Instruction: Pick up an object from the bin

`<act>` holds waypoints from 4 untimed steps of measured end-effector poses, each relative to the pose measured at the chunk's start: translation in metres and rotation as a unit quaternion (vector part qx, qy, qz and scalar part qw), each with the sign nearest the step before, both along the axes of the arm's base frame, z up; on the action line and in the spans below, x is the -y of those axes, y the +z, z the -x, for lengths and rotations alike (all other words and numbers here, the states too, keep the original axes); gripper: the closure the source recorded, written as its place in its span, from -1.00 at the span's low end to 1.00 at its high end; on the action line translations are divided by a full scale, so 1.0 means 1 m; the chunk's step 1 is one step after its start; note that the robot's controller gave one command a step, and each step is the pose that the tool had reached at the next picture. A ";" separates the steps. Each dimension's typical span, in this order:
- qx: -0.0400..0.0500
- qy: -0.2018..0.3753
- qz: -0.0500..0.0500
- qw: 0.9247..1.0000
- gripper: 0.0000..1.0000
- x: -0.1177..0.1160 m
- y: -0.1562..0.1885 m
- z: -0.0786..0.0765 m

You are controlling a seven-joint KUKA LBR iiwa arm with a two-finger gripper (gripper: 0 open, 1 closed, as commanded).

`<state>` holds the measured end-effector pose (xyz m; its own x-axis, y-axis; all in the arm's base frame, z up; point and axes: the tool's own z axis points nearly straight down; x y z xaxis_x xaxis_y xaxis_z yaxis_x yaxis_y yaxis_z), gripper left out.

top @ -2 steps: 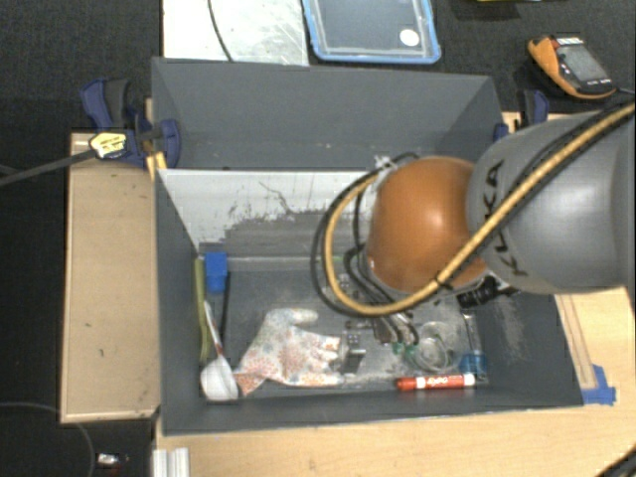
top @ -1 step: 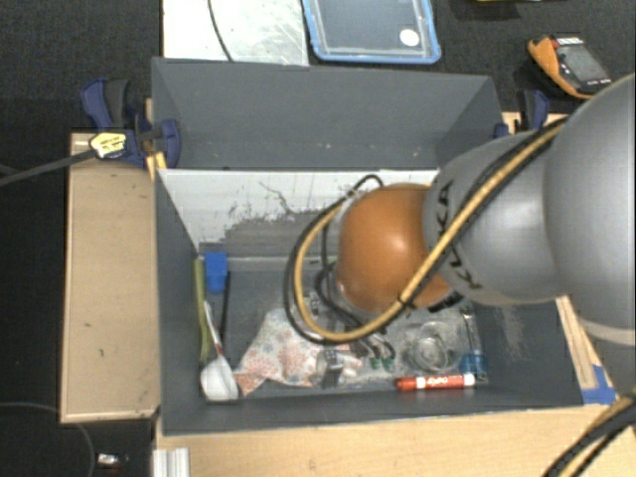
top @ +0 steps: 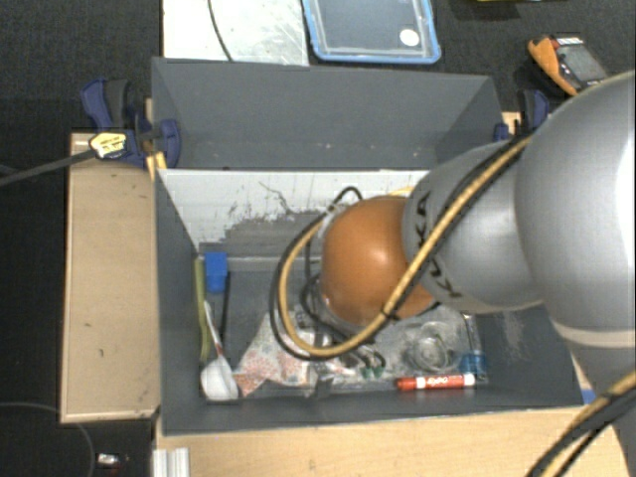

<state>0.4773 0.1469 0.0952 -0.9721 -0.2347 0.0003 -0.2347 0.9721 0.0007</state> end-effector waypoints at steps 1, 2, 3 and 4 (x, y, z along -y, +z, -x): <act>0.003 -0.168 -0.002 0.986 -1.00 -0.020 0.005 -0.001; 0.003 -0.020 -0.001 1.000 -1.00 -0.006 -0.019 -0.006; 0.003 -0.195 -0.003 0.981 1.00 -0.013 -0.024 -0.004; 0.003 -0.196 -0.003 0.981 1.00 -0.013 -0.024 -0.004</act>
Offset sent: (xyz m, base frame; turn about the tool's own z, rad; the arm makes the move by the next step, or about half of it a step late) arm 0.0062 0.0025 -0.0252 0.0280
